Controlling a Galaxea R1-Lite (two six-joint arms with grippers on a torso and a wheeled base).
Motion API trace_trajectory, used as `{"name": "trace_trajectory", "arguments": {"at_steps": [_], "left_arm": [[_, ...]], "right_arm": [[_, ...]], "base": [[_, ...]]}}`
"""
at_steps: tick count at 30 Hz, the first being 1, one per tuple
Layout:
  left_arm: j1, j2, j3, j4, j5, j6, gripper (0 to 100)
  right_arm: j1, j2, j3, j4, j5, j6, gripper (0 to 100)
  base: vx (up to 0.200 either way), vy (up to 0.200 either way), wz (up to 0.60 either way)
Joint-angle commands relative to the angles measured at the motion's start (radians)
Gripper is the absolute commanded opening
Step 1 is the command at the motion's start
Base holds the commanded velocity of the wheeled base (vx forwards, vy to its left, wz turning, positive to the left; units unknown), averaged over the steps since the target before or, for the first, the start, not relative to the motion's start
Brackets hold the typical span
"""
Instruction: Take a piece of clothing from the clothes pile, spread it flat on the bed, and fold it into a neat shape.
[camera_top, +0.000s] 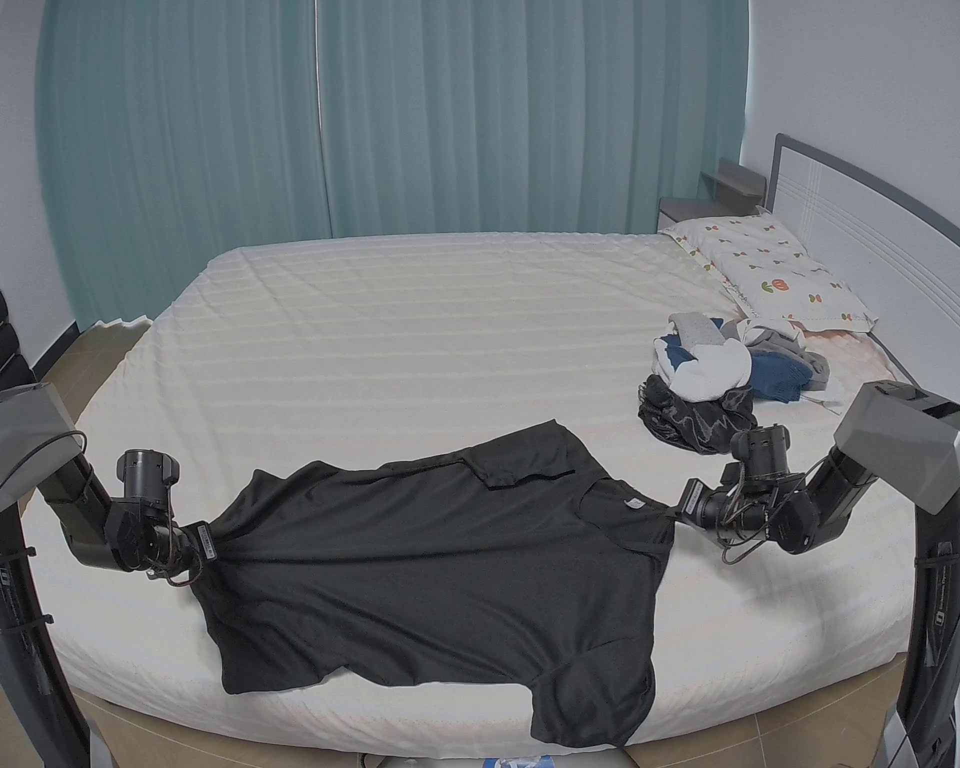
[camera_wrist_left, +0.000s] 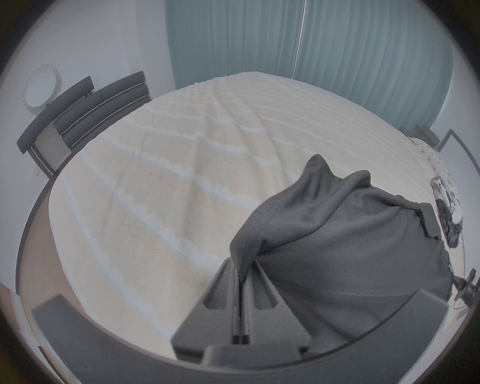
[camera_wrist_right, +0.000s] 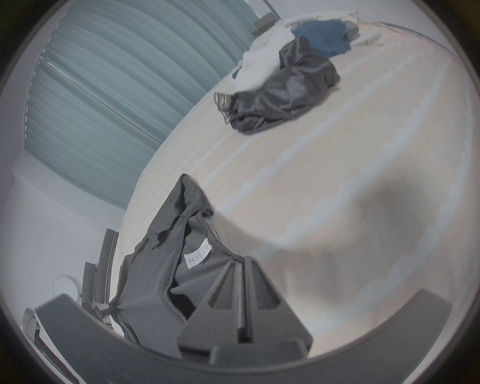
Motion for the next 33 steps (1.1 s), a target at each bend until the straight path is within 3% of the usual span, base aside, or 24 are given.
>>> {"name": "trace_trajectory", "arguments": {"at_steps": [1,18,26,27,28,33], "left_arm": [[-0.027,-0.006,0.012,-0.002,-0.001,-0.005,0],[-0.195,-0.014,0.035,-0.026,0.007,-0.114,0],[-0.21,-0.002,0.028,-0.04,0.005,-0.133,0],[-0.21,-0.002,0.028,-0.048,0.005,-0.14,0],[-0.21,-0.002,0.028,-0.048,0.005,-0.14,100],[-0.208,0.037,0.025,-0.175,0.007,-0.205,100]], "right_arm": [[-0.063,-0.047,0.009,0.003,0.001,-0.041,0],[-0.185,-0.045,-0.011,0.01,-0.002,-0.107,0],[-0.184,-0.024,-0.005,0.025,0.006,-0.11,0],[-0.181,-0.021,-0.004,0.025,0.009,-0.11,100],[-0.181,-0.021,-0.004,0.025,0.009,-0.11,100],[-0.144,-0.019,0.003,0.022,0.012,-0.094,100]], "base": [[0.0,0.0,0.0],[0.0,0.0,0.0],[0.0,0.0,0.0],[0.0,0.0,0.0],[0.0,0.0,0.0],[0.0,0.0,0.0]]}}
